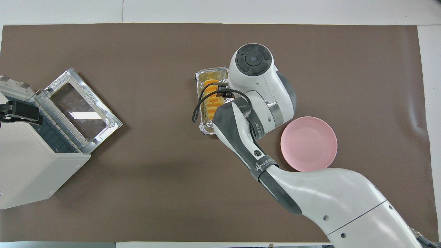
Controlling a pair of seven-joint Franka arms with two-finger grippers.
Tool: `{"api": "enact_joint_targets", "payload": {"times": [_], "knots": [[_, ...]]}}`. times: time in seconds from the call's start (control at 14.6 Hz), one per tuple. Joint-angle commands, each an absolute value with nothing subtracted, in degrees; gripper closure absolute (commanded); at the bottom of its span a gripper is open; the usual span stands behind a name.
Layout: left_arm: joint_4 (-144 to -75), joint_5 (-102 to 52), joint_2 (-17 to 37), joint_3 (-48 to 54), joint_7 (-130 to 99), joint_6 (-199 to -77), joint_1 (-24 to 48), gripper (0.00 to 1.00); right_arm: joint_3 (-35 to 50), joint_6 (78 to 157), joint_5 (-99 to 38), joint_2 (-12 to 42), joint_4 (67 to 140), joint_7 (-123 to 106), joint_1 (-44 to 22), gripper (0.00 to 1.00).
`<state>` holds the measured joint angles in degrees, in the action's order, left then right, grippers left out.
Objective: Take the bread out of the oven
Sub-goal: 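Grasp the foil tray with the right gripper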
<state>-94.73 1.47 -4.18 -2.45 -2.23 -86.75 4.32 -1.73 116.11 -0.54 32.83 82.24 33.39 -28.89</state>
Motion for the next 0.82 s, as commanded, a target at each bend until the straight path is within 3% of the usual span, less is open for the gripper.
{"api": "enact_joint_targets", "payload": {"times": [0.0,0.34,0.48,0.75], "knots": [[-94.2,1.2,-3.8,-2.2,-1.1,-87.5,4.6,0.00,-1.4,119.5,-0.4,35.8,80.4,30.2,-28.3,0.00],[-94.8,1.3,-4.1,-2.5,-0.9,-87.5,3.5,0.00,-1.7,119.9,-0.4,36.5,81.1,26.1,-28.2,0.00],[-95.9,1.3,-4.5,-2.5,-0.7,-87.4,2.8,0.00,-1.7,119.9,0.3,36.7,81.1,26.0,-28.3,0.07],[-96.6,1.3,-5.0,-2.5,-0.7,-87.6,3.3,0.00,-1.7,121.7,0.4,38.0,81.2,26.1,-28.9,0.35]]}}
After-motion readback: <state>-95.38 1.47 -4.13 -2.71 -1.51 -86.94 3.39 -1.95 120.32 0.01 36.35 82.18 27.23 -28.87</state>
